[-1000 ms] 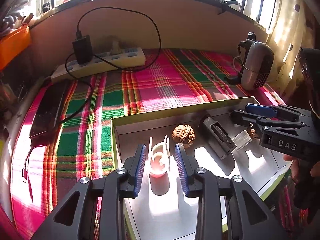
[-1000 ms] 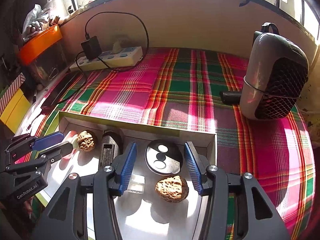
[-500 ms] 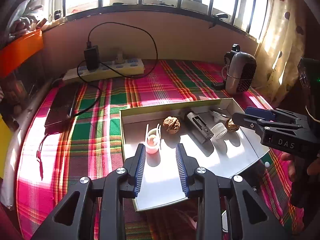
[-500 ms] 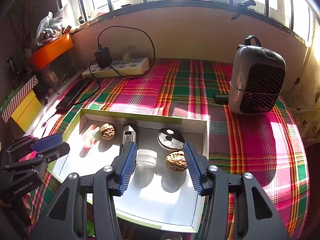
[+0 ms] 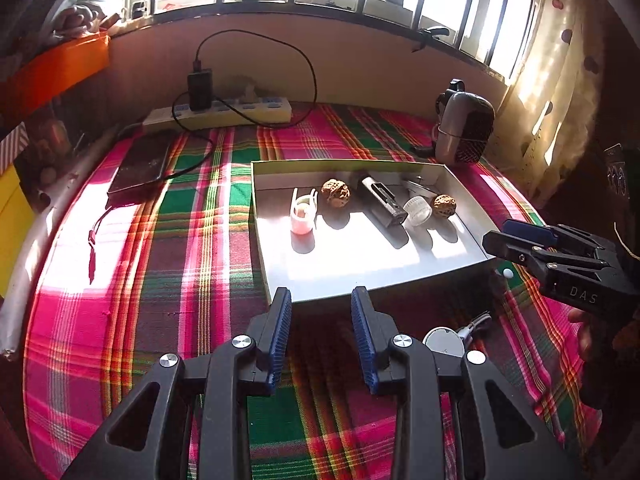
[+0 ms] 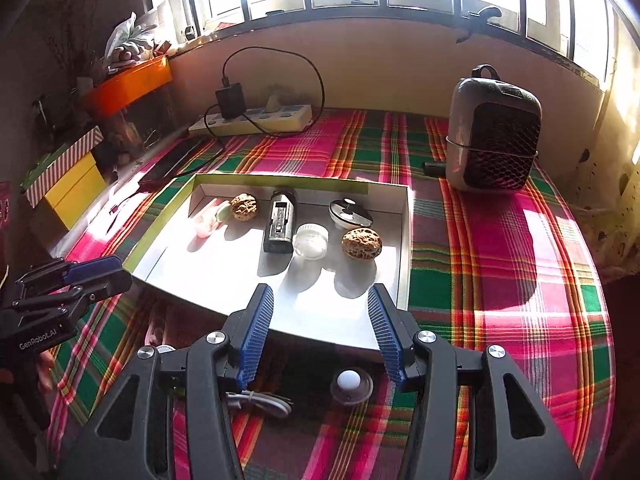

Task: Organize objects
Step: 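Withdraw both open tools from the box toward the objects on the bedspread, then grasp the second pink ear hook with the left tool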

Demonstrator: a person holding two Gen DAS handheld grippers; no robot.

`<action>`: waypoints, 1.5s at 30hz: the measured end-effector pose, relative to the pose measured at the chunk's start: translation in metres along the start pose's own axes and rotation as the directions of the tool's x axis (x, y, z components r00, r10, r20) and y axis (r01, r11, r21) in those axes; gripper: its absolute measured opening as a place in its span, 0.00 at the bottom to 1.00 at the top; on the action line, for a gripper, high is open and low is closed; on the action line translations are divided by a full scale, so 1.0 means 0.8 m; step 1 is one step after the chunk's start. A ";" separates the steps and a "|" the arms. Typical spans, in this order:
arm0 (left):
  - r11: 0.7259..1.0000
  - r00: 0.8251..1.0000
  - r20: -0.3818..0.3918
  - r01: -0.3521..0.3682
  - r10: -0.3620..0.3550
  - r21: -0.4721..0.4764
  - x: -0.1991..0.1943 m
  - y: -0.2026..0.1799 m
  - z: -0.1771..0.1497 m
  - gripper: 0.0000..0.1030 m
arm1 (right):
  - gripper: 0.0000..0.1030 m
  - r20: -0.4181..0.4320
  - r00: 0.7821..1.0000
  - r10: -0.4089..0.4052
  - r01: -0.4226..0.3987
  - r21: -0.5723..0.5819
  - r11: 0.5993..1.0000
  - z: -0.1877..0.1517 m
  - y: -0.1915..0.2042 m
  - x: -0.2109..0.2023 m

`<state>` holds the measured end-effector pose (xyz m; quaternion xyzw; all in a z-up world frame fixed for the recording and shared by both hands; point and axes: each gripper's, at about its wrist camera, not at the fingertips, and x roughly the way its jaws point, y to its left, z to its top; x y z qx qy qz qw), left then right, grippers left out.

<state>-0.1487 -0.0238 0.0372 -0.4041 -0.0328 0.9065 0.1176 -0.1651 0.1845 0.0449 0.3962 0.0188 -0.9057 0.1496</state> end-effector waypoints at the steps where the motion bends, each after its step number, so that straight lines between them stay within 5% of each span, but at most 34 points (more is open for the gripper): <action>1: 1.000 1.000 -0.003 0.002 -0.002 -0.004 0.000 0.001 -0.003 0.28 | 0.49 0.001 1.000 0.001 -0.001 -0.008 1.000 -0.005 0.002 -0.002; 20: 0.995 0.992 -0.074 0.100 -0.102 -0.030 0.012 -0.025 -0.027 0.35 | 0.49 0.049 0.998 0.046 -0.046 0.008 0.999 -0.059 0.015 -0.041; 45: 0.999 0.991 -0.130 0.038 -0.038 0.002 0.042 -0.050 -0.014 0.36 | 0.49 0.067 0.994 0.083 -0.086 0.047 0.995 -0.073 0.004 -0.055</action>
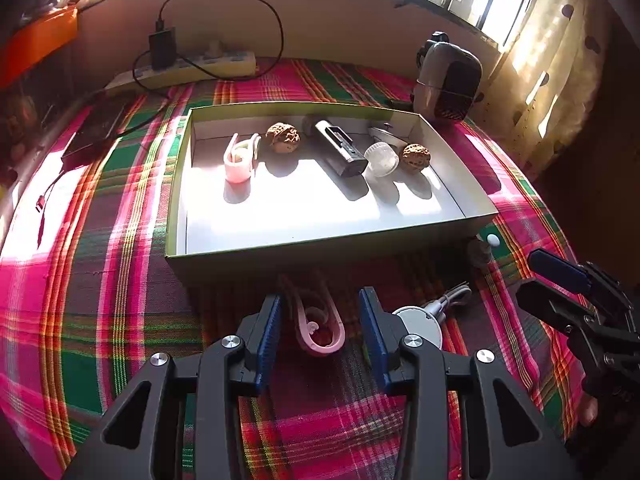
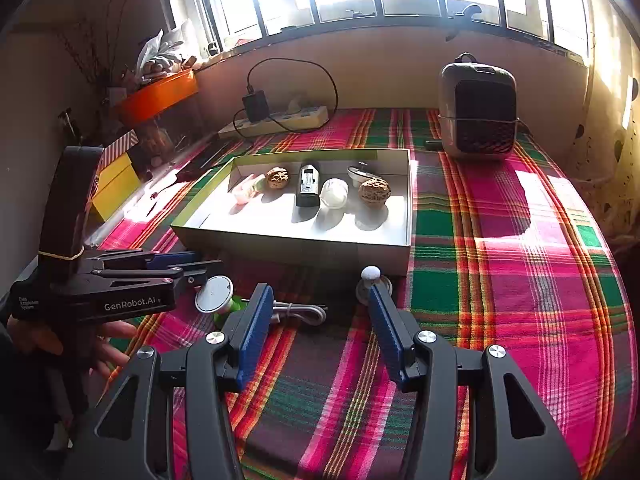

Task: Organize objects
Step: 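Grasp the second pink ear hook with the left tool, then grasp the green-and-white round spool with the right tool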

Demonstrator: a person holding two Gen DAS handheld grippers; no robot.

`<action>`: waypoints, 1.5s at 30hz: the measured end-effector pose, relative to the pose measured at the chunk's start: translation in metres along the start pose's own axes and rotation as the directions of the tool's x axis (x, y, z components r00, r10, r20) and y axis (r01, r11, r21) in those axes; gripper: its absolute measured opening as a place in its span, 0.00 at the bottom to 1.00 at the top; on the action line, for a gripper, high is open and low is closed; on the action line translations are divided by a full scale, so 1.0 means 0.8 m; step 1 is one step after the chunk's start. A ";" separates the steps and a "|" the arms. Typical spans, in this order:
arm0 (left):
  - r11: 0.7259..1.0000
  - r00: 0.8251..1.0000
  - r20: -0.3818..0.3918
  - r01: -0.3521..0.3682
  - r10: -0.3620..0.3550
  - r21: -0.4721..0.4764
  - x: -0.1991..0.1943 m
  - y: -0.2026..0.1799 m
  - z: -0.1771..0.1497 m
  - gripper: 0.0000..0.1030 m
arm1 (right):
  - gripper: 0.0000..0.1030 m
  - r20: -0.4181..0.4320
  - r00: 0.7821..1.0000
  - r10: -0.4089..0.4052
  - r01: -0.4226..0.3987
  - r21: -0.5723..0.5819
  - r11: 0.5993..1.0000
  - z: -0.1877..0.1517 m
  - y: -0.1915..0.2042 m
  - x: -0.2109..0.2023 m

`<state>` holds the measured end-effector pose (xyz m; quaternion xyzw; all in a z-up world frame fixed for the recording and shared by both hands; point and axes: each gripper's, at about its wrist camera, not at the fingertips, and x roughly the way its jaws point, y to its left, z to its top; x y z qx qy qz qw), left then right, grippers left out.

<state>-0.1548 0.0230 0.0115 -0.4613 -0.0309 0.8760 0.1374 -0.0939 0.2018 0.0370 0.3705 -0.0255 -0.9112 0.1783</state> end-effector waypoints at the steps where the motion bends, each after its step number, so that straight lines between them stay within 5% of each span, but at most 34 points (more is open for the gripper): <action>1: 1.000 1.000 -0.002 -0.006 0.006 0.004 0.001 0.000 0.000 0.36 | 0.49 -0.001 1.000 0.002 -0.002 0.001 1.000 0.000 0.000 0.000; 19: 0.995 0.996 -0.007 -0.089 0.089 0.045 0.007 0.010 -0.002 0.36 | 0.49 -0.028 0.999 0.028 -0.029 -0.026 0.999 -0.006 0.021 0.011; 28: 0.997 0.997 0.012 -0.073 0.073 0.031 0.000 0.021 -0.009 0.22 | 0.49 -0.038 0.998 0.044 -0.045 -0.043 0.998 -0.007 0.038 0.013; 45: 0.998 0.998 0.034 -0.058 0.059 -0.026 -0.023 0.054 -0.035 0.21 | 0.50 -0.083 0.993 0.085 -0.095 -0.124 0.988 -0.018 0.079 0.038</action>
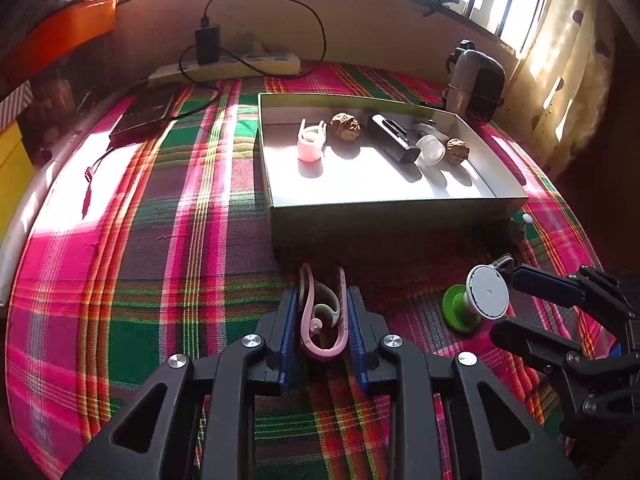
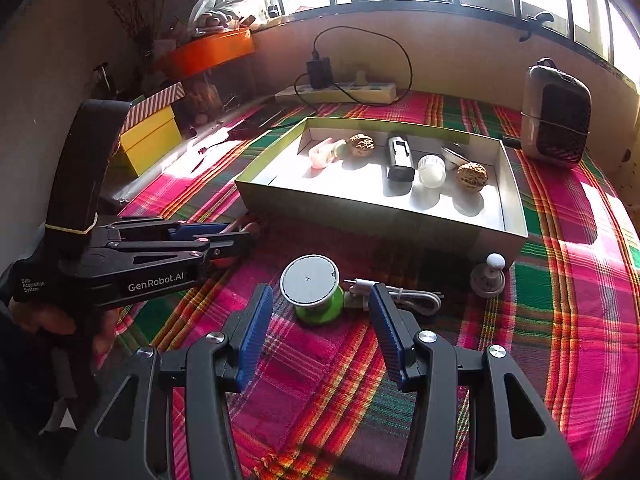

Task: Organize objects
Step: 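Grasp the green-and-white round spool with the right tool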

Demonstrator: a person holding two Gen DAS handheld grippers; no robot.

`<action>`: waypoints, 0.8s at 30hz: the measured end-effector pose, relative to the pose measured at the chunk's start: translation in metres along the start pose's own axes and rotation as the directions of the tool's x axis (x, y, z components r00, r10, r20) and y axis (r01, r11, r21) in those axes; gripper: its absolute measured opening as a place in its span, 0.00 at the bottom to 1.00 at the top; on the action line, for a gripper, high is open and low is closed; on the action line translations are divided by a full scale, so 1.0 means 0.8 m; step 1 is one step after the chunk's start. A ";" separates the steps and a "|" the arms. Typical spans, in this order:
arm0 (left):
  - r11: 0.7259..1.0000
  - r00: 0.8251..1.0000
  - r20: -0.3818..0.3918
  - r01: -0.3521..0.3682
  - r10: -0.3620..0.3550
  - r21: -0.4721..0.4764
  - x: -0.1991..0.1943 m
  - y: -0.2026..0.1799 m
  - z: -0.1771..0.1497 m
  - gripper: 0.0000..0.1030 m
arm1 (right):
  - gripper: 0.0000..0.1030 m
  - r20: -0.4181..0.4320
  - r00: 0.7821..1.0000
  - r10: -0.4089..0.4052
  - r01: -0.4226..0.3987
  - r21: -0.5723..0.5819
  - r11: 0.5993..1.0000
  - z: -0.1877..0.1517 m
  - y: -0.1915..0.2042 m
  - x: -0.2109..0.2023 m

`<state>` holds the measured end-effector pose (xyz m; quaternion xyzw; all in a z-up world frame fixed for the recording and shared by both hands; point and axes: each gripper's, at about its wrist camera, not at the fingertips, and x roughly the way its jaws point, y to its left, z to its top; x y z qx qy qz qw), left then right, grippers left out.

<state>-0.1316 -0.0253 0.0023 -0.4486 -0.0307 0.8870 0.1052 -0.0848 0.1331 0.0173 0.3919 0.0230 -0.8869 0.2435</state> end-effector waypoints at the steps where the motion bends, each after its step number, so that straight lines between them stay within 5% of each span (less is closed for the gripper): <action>1: 1.000 1.000 0.001 0.004 -0.004 -0.005 -0.001 0.002 -0.001 0.21 | 0.50 -0.004 1.000 -0.005 0.005 -0.004 1.000 0.000 0.001 0.004; 24: 1.000 0.999 0.024 0.023 -0.023 0.018 -0.003 0.004 -0.006 0.22 | 0.50 -0.050 0.999 -0.009 0.009 0.005 1.000 0.012 0.012 0.039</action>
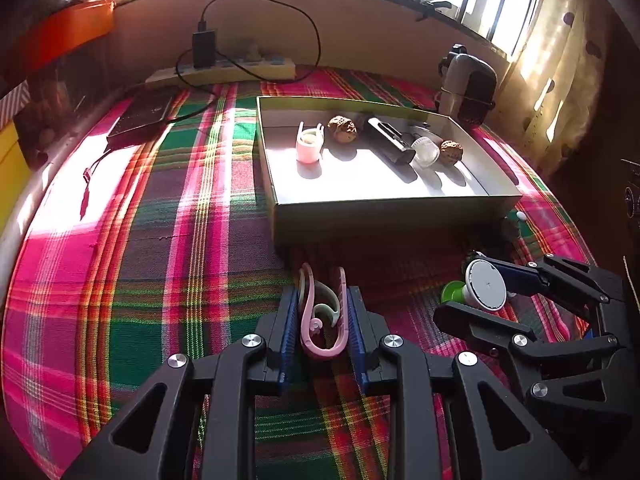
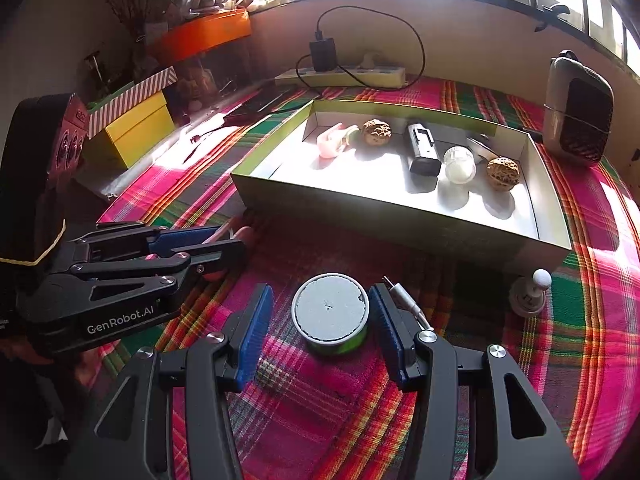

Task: Organize objects
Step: 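Grasp the green-and-white round spool with the right tool, then carry the pink ear hook and the green spool over the box with both tools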

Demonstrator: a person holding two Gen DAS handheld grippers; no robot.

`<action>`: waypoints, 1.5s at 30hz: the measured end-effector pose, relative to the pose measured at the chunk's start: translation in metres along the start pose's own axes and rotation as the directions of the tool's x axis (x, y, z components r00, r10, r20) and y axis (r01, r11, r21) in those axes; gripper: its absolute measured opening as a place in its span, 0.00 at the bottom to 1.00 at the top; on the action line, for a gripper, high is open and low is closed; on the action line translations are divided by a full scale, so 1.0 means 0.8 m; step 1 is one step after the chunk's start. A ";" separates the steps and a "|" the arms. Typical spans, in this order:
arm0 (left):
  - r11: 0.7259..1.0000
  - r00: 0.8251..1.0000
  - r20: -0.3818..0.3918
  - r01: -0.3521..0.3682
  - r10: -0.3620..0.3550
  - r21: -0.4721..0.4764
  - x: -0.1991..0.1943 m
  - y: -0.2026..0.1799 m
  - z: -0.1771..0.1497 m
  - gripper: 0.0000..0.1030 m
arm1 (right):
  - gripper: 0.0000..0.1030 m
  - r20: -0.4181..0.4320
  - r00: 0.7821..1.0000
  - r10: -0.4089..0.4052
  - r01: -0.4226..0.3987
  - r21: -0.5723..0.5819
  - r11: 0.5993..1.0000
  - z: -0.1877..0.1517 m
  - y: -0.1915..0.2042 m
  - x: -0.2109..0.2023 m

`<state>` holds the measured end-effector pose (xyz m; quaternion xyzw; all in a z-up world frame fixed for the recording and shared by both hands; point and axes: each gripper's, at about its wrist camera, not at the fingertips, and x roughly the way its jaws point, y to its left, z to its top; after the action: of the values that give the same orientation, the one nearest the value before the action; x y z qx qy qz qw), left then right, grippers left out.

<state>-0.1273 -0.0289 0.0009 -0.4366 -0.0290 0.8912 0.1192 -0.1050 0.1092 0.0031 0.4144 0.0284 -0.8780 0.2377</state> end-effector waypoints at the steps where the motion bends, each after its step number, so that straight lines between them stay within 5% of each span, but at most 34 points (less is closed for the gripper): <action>1: 1.000 1.000 0.000 -0.001 0.001 -0.001 0.000 0.000 0.000 0.22 | 0.50 0.000 1.000 -0.002 0.002 0.000 1.000 0.000 0.000 0.000; 4: 1.000 1.000 0.001 0.000 0.000 -0.002 0.000 0.000 0.000 0.22 | 0.49 0.001 1.000 -0.013 0.013 -0.002 1.000 0.000 0.001 0.000; 8: 1.000 1.000 0.002 -0.001 0.001 -0.002 0.000 -0.001 0.000 0.22 | 0.35 -0.001 1.000 -0.025 0.025 0.013 1.000 0.000 -0.001 0.001; 45: 1.000 1.000 0.010 0.000 0.000 -0.006 -0.007 0.000 0.004 0.21 | 0.34 0.021 1.000 0.007 -0.007 0.024 1.000 0.003 -0.004 -0.008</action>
<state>-0.1264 -0.0303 0.0068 -0.4325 -0.0322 0.8933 0.1177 -0.1044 0.1141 0.0087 0.4080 0.0140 -0.8818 0.2361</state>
